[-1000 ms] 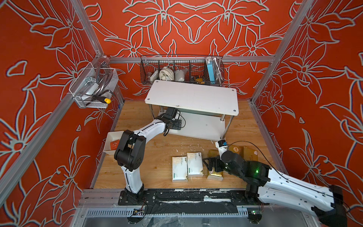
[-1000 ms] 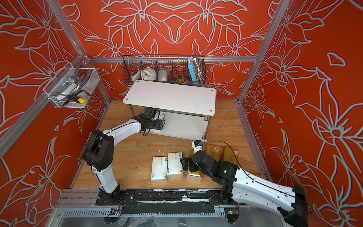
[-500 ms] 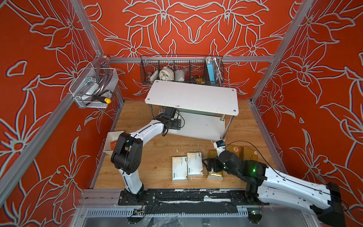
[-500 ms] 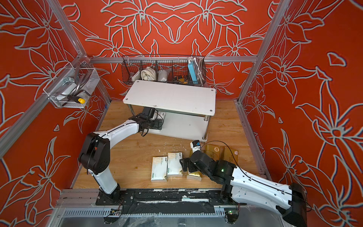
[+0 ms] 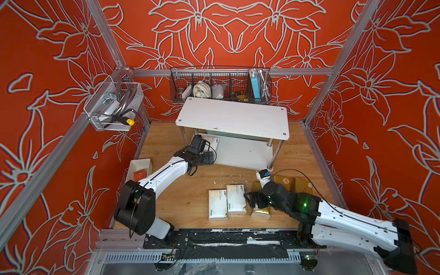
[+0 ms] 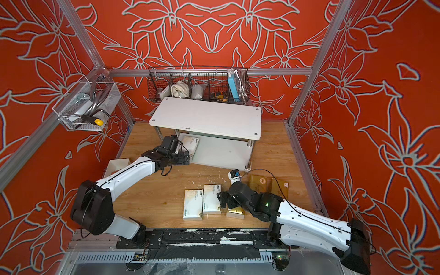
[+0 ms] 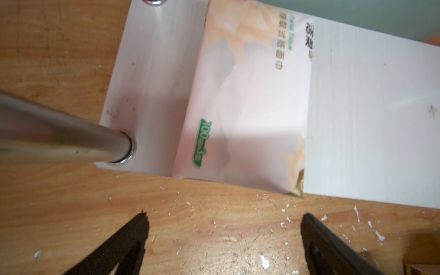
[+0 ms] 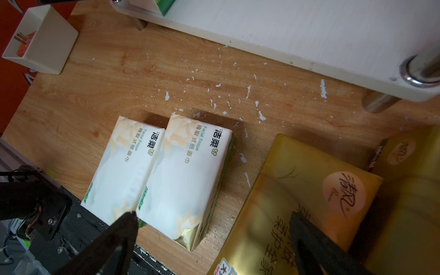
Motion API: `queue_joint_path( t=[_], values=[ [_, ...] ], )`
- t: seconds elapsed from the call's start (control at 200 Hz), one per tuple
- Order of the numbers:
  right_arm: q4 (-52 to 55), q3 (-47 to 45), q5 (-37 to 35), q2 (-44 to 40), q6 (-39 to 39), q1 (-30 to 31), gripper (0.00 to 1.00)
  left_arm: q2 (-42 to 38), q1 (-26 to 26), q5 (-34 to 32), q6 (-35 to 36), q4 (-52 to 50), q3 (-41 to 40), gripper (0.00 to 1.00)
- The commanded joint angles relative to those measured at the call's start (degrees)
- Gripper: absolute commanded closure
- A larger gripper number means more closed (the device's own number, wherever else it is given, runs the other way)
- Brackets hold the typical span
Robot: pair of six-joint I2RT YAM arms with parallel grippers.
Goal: Place the tissue boxes on the shelf by color
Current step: Place a box of tissues on the shelf, then pick up the box of tissues from the center of the board.
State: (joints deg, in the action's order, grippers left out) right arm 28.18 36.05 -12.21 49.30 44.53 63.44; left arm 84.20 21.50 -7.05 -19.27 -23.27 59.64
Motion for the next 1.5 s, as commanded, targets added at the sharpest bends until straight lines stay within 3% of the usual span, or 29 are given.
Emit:
queue_joint_path(
  t=[0.0, 0.33, 0.671, 1.196, 1.491],
  values=[
    [-0.1, 1.7, -2.0, 0.3, -0.6, 0.4, 0.01, -2.9, 0.5, 0.9, -3.2, -1.3, -1.9, 0.02],
    [2.4, 3.8, -1.0, 2.1, -1.7, 0.3, 0.01, -12.0, 5.2, 1.2, -12.2, -9.5, -6.9, 0.02],
    [3.9, 4.8, -0.3, 3.2, -3.0, 0.3, 0.01, -19.3, 17.4, 0.2, -26.2, -18.0, -12.3, 0.02],
    [5.8, 5.9, -1.2, 3.5, -3.8, 0.3, 0.01, -12.9, 32.5, -1.7, -34.1, -16.4, -14.0, 0.02],
    [6.6, 6.7, -1.7, 4.4, -3.7, 0.3, 0.01, -9.9, 34.4, -1.3, -32.5, -14.5, -13.3, 0.02]
  ],
)
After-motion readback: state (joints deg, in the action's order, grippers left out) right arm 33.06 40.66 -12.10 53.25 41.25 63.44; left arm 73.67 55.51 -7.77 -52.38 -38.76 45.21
